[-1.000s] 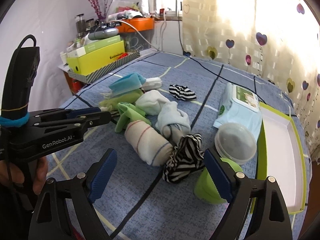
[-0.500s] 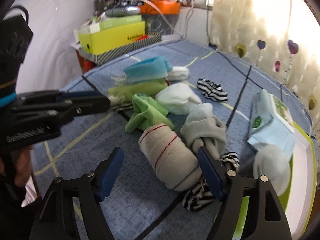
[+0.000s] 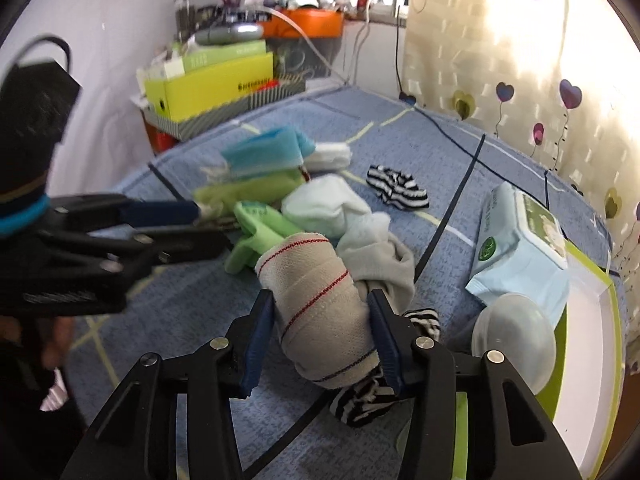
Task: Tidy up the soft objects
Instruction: 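Grasp the green cloth with the left gripper while the right grasps the rolled white sock, then carry the green cloth and white sock to the white box with both grippers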
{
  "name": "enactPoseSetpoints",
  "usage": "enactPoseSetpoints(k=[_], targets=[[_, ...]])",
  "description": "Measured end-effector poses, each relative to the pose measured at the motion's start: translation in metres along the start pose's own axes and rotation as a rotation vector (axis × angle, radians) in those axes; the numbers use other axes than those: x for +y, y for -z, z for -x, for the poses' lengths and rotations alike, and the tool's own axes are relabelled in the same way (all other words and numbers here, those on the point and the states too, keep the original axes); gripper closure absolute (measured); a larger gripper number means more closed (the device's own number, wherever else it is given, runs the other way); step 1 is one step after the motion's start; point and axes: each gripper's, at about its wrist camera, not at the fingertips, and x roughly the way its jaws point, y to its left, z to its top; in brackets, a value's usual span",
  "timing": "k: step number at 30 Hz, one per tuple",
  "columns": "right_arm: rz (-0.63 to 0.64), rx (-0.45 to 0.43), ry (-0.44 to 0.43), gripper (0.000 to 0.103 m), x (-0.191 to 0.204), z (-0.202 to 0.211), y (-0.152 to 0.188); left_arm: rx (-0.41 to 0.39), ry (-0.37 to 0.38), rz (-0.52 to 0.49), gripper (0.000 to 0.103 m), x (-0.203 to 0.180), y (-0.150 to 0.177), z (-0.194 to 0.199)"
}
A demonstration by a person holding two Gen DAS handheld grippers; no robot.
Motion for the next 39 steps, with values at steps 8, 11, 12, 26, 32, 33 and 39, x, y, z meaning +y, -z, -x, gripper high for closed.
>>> enactPoseSetpoints(k=[8,11,12,26,32,33,39], targets=[[-0.040,-0.067,-0.027,0.056,-0.005,0.022,-0.006,0.030,-0.003,-0.089,0.050,-0.009,-0.008,-0.022],[-0.058,-0.081,-0.024,0.056,-0.010,0.026,-0.006,0.055,0.008,-0.126,0.050,-0.015,-0.009,-0.032],[-0.063,-0.085,-0.021,0.056,-0.012,0.027,-0.007,0.064,0.009,-0.134,0.050,-0.016,-0.008,-0.035],[-0.110,-0.110,-0.011,0.056,-0.029,0.035,-0.003,0.151,-0.016,-0.107,0.077,-0.017,-0.006,-0.060],[-0.118,-0.133,-0.007,0.057,-0.029,0.045,0.002,0.133,0.015,-0.064,0.087,-0.018,-0.002,-0.046],[-0.120,-0.137,-0.005,0.057,-0.029,0.047,0.003,0.122,0.020,-0.060,0.087,-0.019,-0.002,-0.041],[-0.140,-0.165,-0.006,0.056,-0.031,0.059,0.009,0.044,0.038,-0.030,0.087,-0.027,-0.006,-0.008]])
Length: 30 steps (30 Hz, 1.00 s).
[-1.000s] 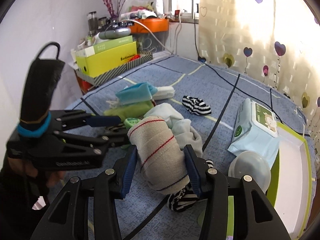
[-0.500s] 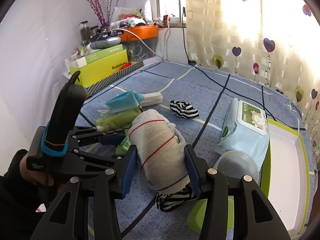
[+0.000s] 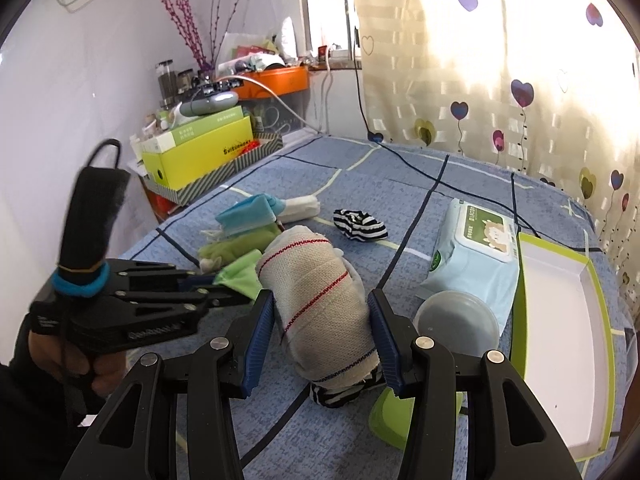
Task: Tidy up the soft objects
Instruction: 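Carry the green cloth and white sock to the white box with both grippers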
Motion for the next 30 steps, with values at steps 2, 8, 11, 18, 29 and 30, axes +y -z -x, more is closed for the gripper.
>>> enactPoseSetpoints(k=[2,8,11,18,29,30], targets=[[-0.005,-0.008,-0.004,0.056,0.000,0.004,0.002,-0.025,0.007,0.010,0.087,-0.003,-0.001,0.010],[-0.015,-0.031,-0.012,0.056,0.001,0.014,0.005,-0.052,0.031,0.003,0.087,-0.017,-0.006,0.023],[-0.028,-0.051,-0.009,0.056,-0.004,0.022,0.006,-0.060,0.044,-0.009,0.087,-0.026,-0.009,0.025],[-0.058,-0.075,0.029,0.056,-0.021,0.036,0.010,-0.065,0.077,-0.059,0.087,-0.051,-0.016,0.023],[-0.128,-0.096,0.104,0.056,-0.059,0.056,0.023,-0.047,0.128,-0.136,0.087,-0.093,-0.031,0.003],[-0.136,-0.099,0.112,0.056,-0.064,0.058,0.024,-0.045,0.131,-0.143,0.087,-0.098,-0.032,0.001]])
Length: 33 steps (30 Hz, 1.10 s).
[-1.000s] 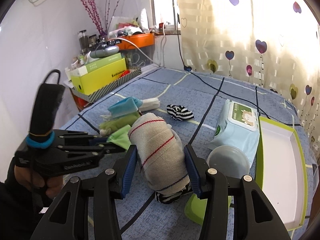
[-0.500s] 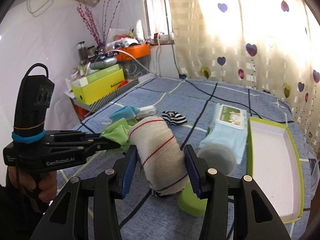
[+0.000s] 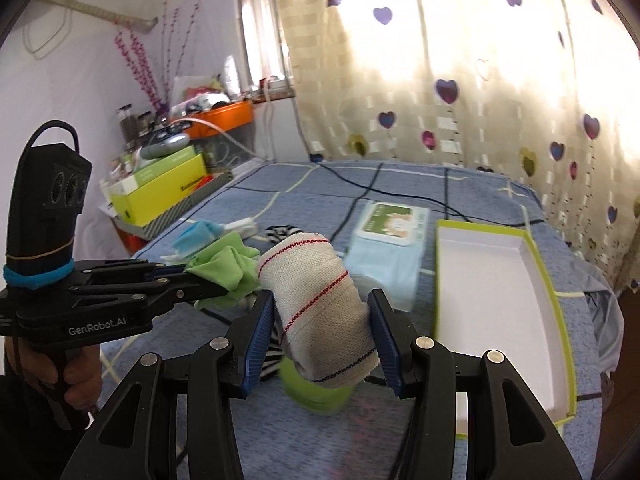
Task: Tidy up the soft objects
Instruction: 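Carry the green cloth and white sock to the white box with both grippers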
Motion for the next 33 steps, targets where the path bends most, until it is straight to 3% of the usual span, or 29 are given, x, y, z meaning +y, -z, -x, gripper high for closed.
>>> enactPoseSetpoints(k=[12,25,33], targets=[[-0.121,-0.013,0.111,0.056,-0.068,0.016,0.017,0.032,0.056,-0.093,0.086,-0.054,-0.019,-0.039],[-0.234,0.063,0.229,0.056,-0.141,-0.001,0.041,0.091,0.081,-0.143,0.086,-0.095,-0.028,-0.080],[-0.254,0.097,0.247,0.056,-0.164,-0.012,0.048,0.158,0.098,-0.153,0.086,-0.116,-0.026,-0.114]])
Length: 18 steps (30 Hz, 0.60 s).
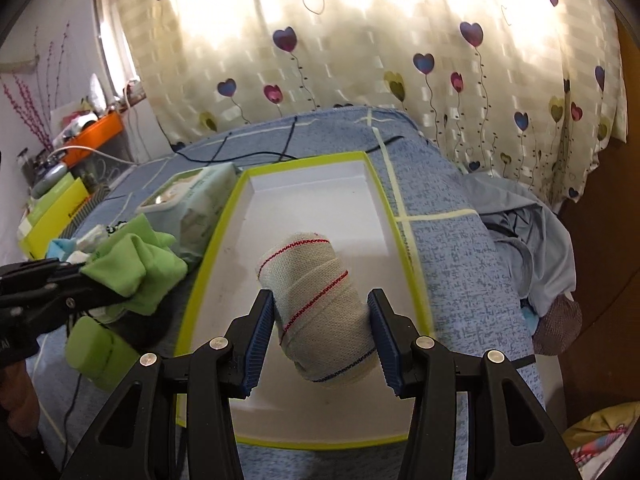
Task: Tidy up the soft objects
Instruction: 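Carry the green cloth and white sock to the white box with both grippers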
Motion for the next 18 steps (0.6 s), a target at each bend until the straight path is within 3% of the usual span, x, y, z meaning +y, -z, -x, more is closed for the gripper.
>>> enactPoseSetpoints(k=[15,18], targets=[[-0.003,0.001,-0.014,0.055,-0.011,-0.008,-0.007,0.087,-0.007,-0.015,0.086,-0.008,-0.006,-0.052],[-0.005,-0.015,-0.006,0.046,-0.013,-0.002,-0.007,0.103,0.017,-0.004,0.083,-0.007,-0.006,-0.055]])
